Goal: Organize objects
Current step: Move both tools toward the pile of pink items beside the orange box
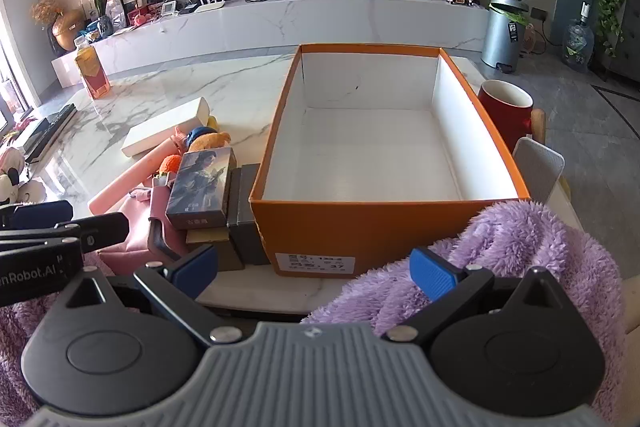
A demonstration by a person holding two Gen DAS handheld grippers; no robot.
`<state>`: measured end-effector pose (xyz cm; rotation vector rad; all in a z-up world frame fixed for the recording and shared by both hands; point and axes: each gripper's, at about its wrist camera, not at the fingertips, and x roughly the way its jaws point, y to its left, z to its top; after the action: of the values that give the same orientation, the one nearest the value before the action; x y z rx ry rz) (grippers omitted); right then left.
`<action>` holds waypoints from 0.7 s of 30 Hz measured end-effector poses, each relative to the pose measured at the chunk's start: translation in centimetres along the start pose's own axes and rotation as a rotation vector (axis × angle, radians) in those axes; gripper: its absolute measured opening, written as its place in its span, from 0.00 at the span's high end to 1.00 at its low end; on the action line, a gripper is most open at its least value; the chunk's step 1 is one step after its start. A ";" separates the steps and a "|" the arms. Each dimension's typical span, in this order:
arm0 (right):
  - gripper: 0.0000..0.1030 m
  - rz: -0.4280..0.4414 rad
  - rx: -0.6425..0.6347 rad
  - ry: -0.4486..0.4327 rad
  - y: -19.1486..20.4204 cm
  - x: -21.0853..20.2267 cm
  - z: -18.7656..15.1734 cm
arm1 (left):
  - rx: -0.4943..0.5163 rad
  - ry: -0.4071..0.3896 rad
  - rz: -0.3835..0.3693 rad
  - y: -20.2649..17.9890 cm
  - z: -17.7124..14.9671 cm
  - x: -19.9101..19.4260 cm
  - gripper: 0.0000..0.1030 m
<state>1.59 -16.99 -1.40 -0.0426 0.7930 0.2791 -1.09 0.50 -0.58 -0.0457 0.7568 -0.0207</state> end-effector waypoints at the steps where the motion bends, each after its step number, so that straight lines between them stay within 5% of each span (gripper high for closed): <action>1: 0.01 -0.001 -0.002 0.001 0.1 0.0 0.0 | 0.000 0.000 0.000 0.0 0.0 0.0 0.23; 16: 0.02 0.009 -0.034 0.006 1.0 0.0 0.3 | -0.007 0.014 -0.012 1.0 -0.2 -0.1 0.28; 21: 0.16 0.030 -0.065 0.015 1.9 0.3 0.5 | -0.020 0.024 -0.013 2.3 0.0 -0.1 0.34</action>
<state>1.61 -15.03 -1.16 -0.0940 0.8001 0.3337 -1.19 2.76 -0.61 -0.0693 0.7811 -0.0256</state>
